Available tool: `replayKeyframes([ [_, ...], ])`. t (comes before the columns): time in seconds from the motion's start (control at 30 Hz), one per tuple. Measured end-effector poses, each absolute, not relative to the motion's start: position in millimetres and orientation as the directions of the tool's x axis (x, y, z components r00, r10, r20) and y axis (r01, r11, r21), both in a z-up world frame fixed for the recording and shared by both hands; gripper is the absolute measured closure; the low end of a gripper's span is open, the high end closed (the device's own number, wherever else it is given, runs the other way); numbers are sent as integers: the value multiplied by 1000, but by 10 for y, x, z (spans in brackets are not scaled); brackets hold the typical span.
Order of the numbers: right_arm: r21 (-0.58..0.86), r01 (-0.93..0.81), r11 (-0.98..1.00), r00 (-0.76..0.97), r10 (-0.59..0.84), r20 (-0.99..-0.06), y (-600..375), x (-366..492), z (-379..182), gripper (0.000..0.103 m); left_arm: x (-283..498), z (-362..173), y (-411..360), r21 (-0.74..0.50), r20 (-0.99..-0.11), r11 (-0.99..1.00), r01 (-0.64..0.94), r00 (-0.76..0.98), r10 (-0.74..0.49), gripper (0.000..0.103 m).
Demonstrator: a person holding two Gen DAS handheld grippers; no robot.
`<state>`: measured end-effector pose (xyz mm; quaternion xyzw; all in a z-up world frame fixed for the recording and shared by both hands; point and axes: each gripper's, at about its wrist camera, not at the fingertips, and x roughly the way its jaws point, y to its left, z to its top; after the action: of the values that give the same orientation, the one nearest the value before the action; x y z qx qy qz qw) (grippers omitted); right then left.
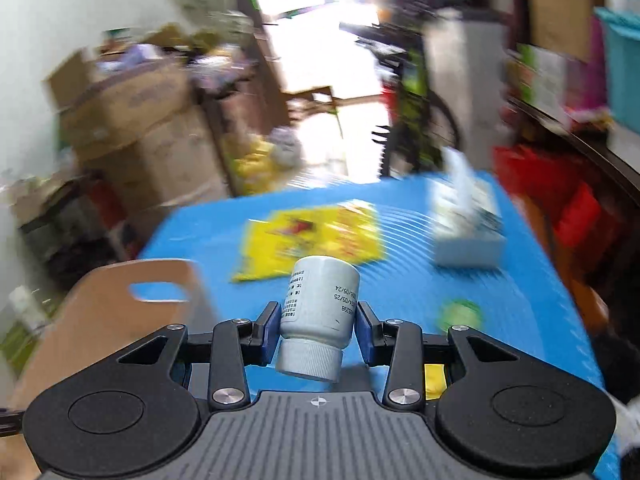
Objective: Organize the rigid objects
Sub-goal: 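Carry the pill bottle with the right tool and drop it in the basket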
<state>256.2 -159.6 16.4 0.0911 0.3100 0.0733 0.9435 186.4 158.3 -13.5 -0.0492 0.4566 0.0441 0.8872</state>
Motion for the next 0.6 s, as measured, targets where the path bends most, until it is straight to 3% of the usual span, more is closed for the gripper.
replayKeyframes([
  [0.33, 166, -359, 918, 740, 389, -549, -515, 2518, 357, 57, 1864, -133, 1602, -48, -815, 991, -123, 579, 33, 95],
  [0.6, 95, -475, 875, 629, 413, -658, 78, 2440, 87, 57, 1858, -128, 1594, -51, -815, 991, -123, 579, 30, 95],
])
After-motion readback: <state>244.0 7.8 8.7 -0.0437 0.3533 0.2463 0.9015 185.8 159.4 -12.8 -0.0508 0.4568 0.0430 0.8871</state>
